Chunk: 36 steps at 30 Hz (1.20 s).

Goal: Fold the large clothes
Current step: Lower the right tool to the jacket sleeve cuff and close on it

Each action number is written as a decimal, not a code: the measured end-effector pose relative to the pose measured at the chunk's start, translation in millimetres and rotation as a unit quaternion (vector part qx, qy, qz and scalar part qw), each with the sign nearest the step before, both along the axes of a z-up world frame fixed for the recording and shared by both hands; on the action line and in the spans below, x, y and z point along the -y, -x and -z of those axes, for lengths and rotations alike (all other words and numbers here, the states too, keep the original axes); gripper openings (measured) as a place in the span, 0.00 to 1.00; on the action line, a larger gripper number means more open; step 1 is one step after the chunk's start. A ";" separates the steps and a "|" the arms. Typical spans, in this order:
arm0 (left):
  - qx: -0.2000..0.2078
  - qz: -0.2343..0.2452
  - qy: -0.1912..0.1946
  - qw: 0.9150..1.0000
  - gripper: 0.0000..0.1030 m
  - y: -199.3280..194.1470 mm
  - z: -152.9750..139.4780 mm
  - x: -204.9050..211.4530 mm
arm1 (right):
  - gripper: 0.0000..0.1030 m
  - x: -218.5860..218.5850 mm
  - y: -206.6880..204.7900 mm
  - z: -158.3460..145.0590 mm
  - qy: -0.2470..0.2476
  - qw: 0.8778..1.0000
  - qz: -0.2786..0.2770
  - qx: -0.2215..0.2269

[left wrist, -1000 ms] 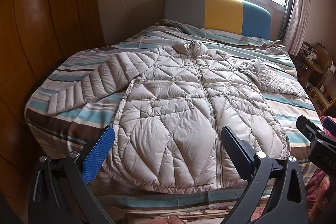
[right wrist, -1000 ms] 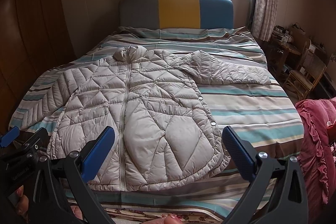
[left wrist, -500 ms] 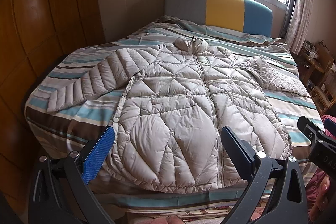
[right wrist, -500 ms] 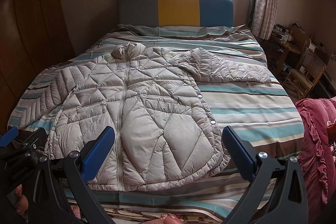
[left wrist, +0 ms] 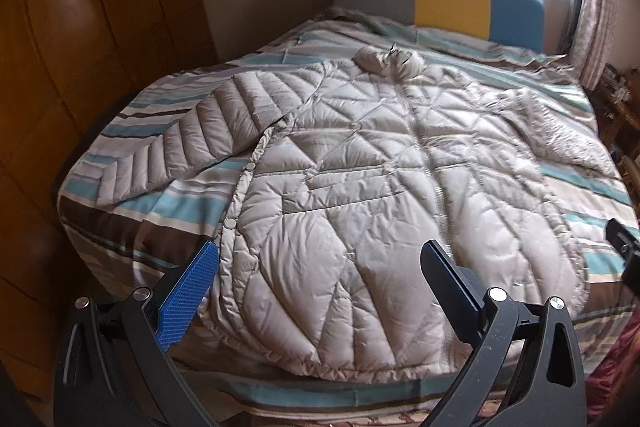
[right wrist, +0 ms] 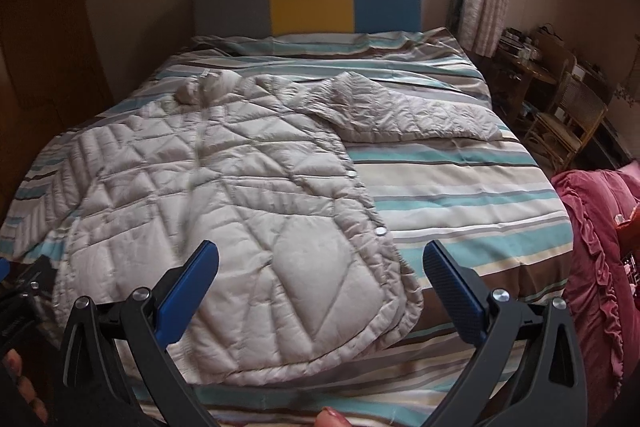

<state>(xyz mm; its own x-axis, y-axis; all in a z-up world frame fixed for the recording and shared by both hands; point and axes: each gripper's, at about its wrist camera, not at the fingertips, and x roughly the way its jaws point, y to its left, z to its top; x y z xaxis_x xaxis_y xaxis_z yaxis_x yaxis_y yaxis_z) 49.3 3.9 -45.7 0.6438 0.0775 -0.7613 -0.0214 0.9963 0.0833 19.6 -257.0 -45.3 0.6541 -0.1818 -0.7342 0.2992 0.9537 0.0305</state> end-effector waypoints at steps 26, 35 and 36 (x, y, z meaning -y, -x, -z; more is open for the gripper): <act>-0.024 -0.037 0.017 0.999 0.97 -184.3 94.9 -17.0 | 0.98 192.1 -131.1 114.4 -0.056 0.989 0.114 -0.079; -0.021 -0.057 -0.002 0.998 0.97 -239.4 128.2 -31.5 | 0.93 257.0 -151.6 126.3 -0.065 0.978 0.198 0.002; -0.021 -0.058 -0.001 0.998 0.97 -242.2 130.0 -32.0 | 0.91 262.6 -157.1 127.6 -0.059 0.977 0.204 0.002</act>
<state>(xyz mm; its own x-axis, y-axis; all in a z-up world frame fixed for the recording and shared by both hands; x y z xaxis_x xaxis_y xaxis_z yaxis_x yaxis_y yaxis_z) 291.5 35.9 -175.6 0.5979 0.1506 -0.7873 -0.1326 0.9872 0.0882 176.7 -519.6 -172.9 0.5468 -0.3429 -0.7638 0.6539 0.7446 0.1339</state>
